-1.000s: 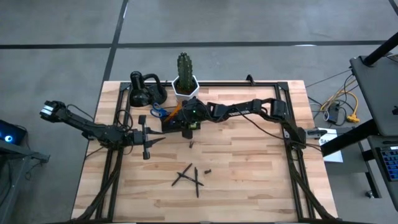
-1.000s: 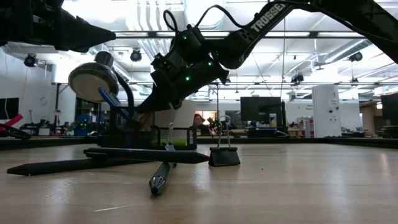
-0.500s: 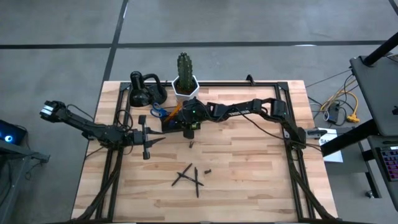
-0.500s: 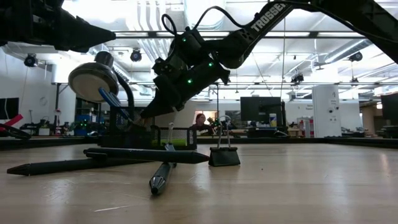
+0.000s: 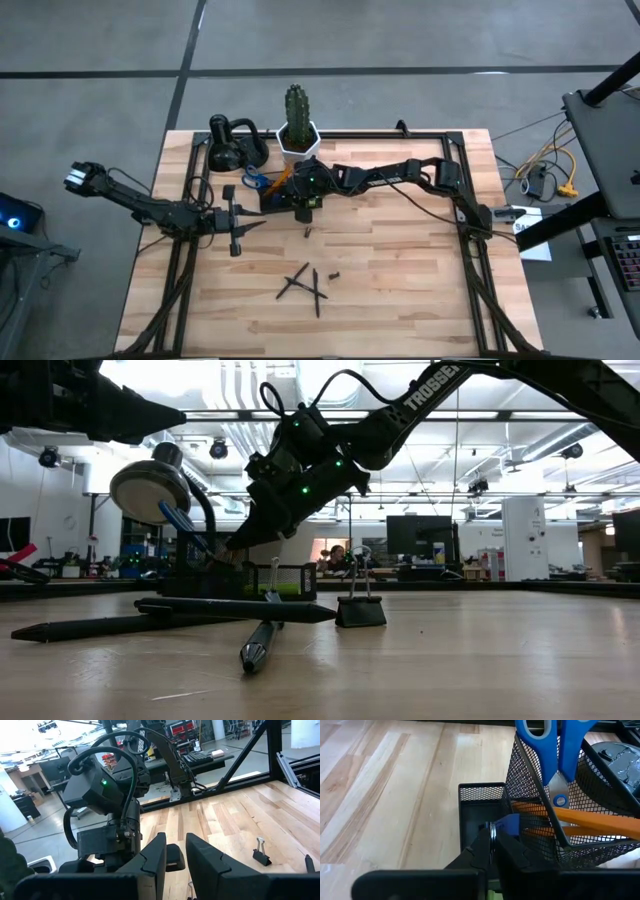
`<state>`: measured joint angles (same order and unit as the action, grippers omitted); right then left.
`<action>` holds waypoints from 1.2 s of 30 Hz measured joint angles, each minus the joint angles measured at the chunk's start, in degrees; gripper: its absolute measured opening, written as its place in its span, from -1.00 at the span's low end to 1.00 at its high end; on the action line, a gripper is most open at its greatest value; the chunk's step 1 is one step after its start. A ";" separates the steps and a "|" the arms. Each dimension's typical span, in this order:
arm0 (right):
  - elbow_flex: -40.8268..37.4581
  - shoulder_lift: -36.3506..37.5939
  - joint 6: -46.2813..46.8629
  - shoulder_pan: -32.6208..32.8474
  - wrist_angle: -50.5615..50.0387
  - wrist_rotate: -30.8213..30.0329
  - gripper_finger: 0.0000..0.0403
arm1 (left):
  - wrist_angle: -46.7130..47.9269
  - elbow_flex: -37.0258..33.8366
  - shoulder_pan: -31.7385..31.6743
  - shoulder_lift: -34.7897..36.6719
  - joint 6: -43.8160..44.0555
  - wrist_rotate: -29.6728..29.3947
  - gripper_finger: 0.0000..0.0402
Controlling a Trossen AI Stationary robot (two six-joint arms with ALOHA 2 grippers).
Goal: Pick and place office supplies into organizer
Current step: Put the top right black binder clip into the black desk organizer, then put the top black binder clip into the black desk organizer
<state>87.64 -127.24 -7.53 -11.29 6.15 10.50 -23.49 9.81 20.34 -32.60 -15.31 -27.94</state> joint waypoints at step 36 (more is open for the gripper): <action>-0.07 6.99 -18.35 8.01 -14.70 0.04 -0.31 | 0.03 -0.05 0.02 0.00 0.02 0.00 -0.71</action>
<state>87.57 -120.25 -25.88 -3.28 -8.55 10.54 -23.46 9.76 20.36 -32.60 -15.29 -27.94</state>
